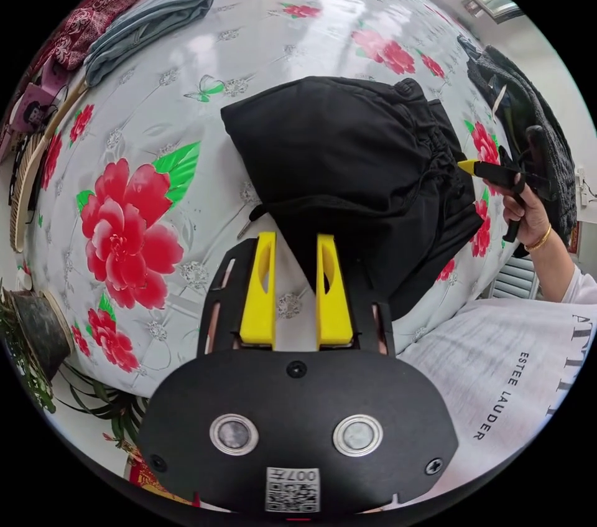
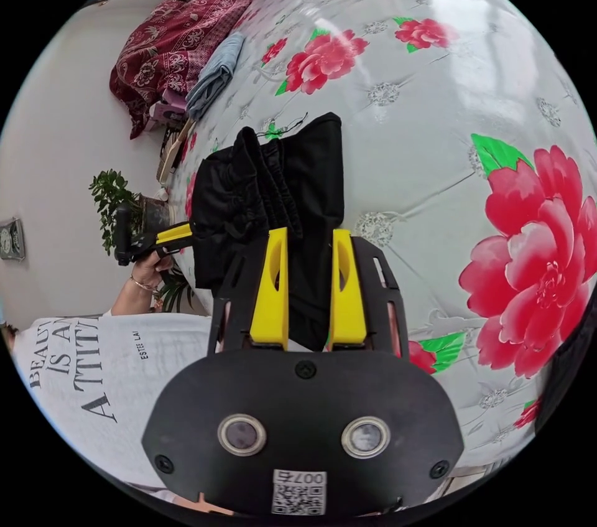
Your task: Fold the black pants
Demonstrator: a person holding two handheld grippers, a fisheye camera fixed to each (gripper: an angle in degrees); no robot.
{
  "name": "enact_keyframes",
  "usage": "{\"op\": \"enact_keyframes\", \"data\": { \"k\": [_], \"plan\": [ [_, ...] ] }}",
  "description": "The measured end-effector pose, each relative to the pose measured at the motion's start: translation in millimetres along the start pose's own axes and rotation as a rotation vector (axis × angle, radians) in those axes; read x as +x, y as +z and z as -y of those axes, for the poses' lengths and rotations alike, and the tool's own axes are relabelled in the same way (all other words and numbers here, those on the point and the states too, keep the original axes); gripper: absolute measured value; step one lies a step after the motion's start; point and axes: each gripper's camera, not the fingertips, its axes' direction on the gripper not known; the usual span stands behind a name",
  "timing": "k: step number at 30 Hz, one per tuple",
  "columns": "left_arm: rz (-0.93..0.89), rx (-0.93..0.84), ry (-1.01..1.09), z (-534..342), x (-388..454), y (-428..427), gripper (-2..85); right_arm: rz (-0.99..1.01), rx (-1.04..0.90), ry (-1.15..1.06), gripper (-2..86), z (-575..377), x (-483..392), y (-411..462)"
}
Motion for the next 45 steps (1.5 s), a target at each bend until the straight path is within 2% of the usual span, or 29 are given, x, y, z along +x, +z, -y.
{"op": "enact_keyframes", "data": {
  "k": [8,14,21,29,33,36,39,42,45],
  "plan": [
    [0.029,-0.012,0.078,10,-2,6,0.0,-0.018,-0.055,-0.037,1.4,16,-11,0],
    [-0.078,0.013,0.068,10,-19,-11,-0.9,-0.096,-0.069,-0.149,0.0,33,-55,-22],
    [-0.149,0.169,0.083,35,-55,-71,-0.9,0.027,0.015,-0.28,-0.2,98,-129,-67],
    [0.128,0.478,0.143,96,-127,-218,-0.9,0.119,0.248,-0.566,-0.1,240,-299,-129],
    [0.259,0.569,0.103,119,-162,-265,-0.5,0.086,0.362,-0.611,0.0,291,-367,-134],
    [0.322,0.511,-0.036,148,-204,-258,1.0,-0.024,0.386,-0.535,0.3,328,-392,-105],
    [0.317,0.41,-0.186,146,-234,-213,4.4,-0.167,0.267,-0.493,0.7,325,-388,-56],
    [0.274,0.37,-0.198,105,-217,-148,5.6,-0.321,0.137,-0.525,0.9,259,-359,-8],
    [0.279,0.236,-0.147,53,-164,-71,5.5,-0.591,-0.062,-0.527,0.4,152,-314,40]
  ]
}}
